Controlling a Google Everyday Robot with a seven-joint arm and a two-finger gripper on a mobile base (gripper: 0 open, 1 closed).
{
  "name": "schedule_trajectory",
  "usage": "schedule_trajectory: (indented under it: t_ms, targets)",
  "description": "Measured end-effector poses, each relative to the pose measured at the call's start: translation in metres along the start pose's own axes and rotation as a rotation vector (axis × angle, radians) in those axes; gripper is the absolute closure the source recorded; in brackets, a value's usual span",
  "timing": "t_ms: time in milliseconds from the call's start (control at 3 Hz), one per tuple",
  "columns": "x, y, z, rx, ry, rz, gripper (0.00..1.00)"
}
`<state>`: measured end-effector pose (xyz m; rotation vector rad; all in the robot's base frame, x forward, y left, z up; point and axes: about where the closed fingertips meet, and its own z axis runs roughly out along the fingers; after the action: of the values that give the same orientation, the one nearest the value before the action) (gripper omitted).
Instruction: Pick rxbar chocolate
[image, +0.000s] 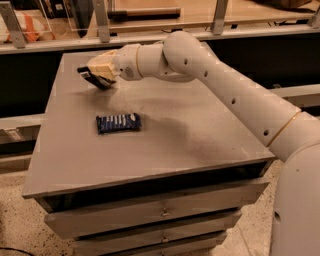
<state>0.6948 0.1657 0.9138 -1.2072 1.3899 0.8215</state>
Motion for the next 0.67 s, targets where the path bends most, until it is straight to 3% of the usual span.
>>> schedule_trajectory:
  t_ms: [667]
  targets:
    - [-0.048, 0.011, -0.038, -0.096, 0.000, -0.048, 1.00]
